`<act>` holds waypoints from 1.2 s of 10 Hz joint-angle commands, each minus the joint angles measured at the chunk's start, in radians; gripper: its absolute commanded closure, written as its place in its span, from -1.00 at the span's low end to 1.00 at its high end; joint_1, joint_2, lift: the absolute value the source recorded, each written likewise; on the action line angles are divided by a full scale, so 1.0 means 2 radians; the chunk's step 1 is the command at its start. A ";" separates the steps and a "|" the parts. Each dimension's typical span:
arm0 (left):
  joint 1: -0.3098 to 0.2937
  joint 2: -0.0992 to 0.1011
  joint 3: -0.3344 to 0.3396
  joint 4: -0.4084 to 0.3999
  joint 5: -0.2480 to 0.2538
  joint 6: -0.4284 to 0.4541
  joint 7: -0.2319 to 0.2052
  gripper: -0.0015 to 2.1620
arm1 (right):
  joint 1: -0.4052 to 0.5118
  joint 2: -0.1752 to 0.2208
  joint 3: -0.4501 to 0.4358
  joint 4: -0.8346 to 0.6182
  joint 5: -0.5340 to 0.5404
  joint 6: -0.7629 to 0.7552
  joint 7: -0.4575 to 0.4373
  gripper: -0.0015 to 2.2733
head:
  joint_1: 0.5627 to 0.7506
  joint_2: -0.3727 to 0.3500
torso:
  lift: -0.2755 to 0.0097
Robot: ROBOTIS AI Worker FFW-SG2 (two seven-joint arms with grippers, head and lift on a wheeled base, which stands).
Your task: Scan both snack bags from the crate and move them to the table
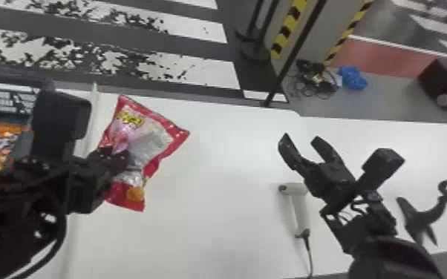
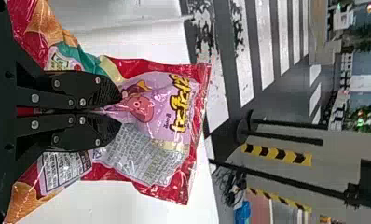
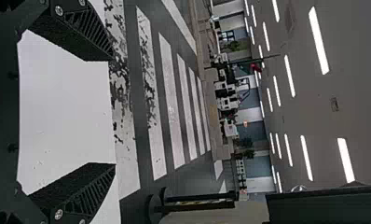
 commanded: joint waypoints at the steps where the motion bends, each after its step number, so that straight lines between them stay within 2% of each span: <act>1: 0.005 -0.001 -0.058 0.033 -0.027 -0.035 -0.008 0.98 | 0.000 0.000 -0.001 -0.001 -0.001 -0.006 -0.001 -0.89 | 0.41 -0.94 | 0.32; 3: 0.009 -0.001 -0.128 0.095 -0.065 -0.113 -0.031 0.98 | 0.001 0.002 0.001 -0.004 -0.002 -0.009 -0.001 -0.89 | 0.41 -0.94 | 0.32; 4: 0.005 -0.005 -0.144 0.126 -0.067 -0.139 -0.040 0.98 | 0.001 0.003 0.002 -0.007 -0.003 -0.009 -0.001 -0.89 | 0.41 -0.94 | 0.32; 7: -0.017 -0.020 -0.173 0.210 -0.068 -0.234 -0.075 0.98 | 0.003 0.003 -0.004 -0.015 -0.011 -0.008 -0.001 -0.89 | 0.41 -0.94 | 0.32; 9: -0.030 -0.028 -0.193 0.251 -0.066 -0.250 -0.075 0.98 | 0.000 0.002 -0.004 -0.014 -0.011 -0.008 -0.001 -0.89 | 0.41 -0.94 | 0.32; 11: -0.035 -0.034 -0.203 0.294 -0.061 -0.296 -0.082 0.98 | -0.007 0.002 -0.002 -0.011 -0.011 -0.008 -0.001 -0.89 | 0.41 -0.94 | 0.32; 12: -0.040 -0.038 -0.208 0.310 -0.060 -0.300 -0.083 0.97 | -0.009 0.002 -0.002 -0.009 -0.011 -0.008 -0.001 -0.89 | 0.41 -0.94 | 0.32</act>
